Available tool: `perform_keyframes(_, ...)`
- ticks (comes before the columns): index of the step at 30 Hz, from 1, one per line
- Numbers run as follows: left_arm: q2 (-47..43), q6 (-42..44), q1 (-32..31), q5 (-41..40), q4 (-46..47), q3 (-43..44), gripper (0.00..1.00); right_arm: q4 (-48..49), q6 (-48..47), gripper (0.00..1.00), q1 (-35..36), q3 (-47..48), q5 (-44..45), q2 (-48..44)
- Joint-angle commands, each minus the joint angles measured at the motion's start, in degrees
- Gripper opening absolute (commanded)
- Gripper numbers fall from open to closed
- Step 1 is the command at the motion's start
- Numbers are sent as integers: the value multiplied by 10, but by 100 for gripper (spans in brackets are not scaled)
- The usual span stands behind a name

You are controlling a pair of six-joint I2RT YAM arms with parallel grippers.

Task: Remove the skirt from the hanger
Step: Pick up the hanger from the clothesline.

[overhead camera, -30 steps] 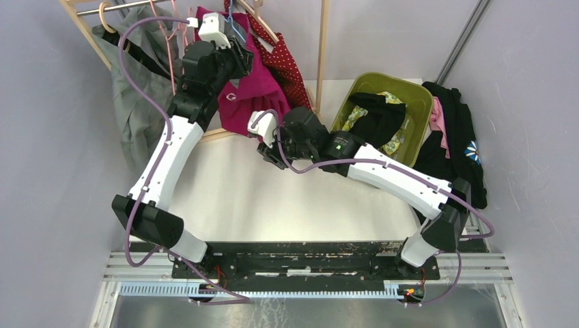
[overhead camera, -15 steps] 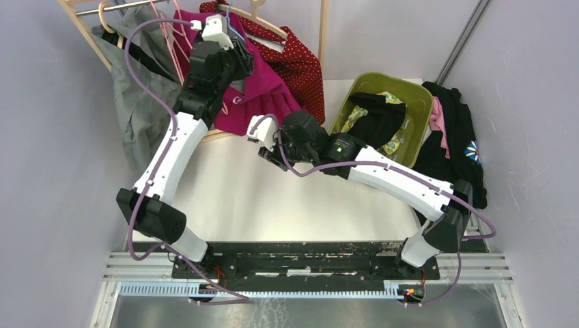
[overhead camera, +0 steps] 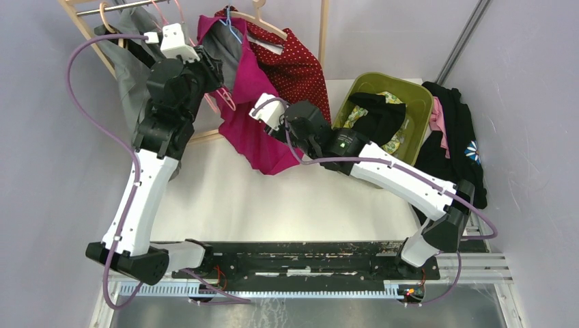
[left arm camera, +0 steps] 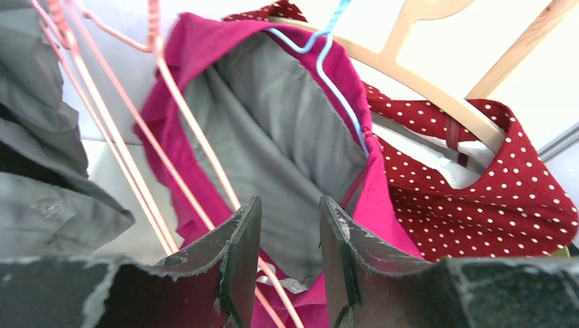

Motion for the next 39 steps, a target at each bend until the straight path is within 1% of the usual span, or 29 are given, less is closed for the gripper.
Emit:
perform_keyframes(1, -12, 40, 0, -29, -9, -12, 44, 56, -14, 48, -14, 30, 72, 18)
perform_keyframes(6, -5, 29, 0, 6, -13, 8, 43, 77, -19, 46, -29, 48, 132, 38)
perform_keyframes(8, -5, 28, 0, 15, -13, 12, 44, 75, -15, 46, -32, 54, 138, 31)
perform_keyframes(10, -6, 28, 1, 19, -11, 11, 44, 79, -16, 46, -33, 51, 124, 13)
perform_keyframes(11, -6, 27, 0, 20, -11, 11, 45, 80, -16, 46, -32, 45, 105, -2)
perform_keyframes(13, -5, 28, 0, 20, -12, 11, 49, 79, -8, 48, -32, 38, 69, -28)
perform_keyframes(16, 0, 34, 0, 21, -16, 14, 52, 56, -4, 56, -32, 33, -31, -70)
perform_keyframes(18, 4, 42, 0, 17, -18, 14, 60, 38, -1, 61, -32, 32, -87, -91)
perform_keyframes(20, 8, 48, 0, 17, -18, 13, 63, 44, 15, 65, -32, 25, -101, -107)
perform_keyframes(21, 10, 48, 0, 17, -18, 14, 64, 49, 16, 66, -32, 18, -97, -108)
perform_keyframes(23, 12, 48, 0, 22, -14, 15, 71, 57, 7, 66, -33, 7, -84, -100)
perform_keyframes(24, 14, 47, 0, 26, -12, 17, 78, 60, 2, 67, -33, 5, -80, -92)
perform_keyframes(27, 18, 49, 0, 31, -7, 26, 89, 74, -1, 67, -35, 4, -69, -66)
perform_keyframes(29, 22, 48, 0, 30, -4, 32, 100, 89, 1, 67, -40, 2, -69, -50)
perform_keyframes(34, 27, 47, 0, 31, -1, 38, 99, 123, -22, 66, -52, -1, -22, -16)
perform_keyframes(39, 25, 55, 1, 24, -3, 31, 99, 125, -21, 64, -63, -2, 4, -21)
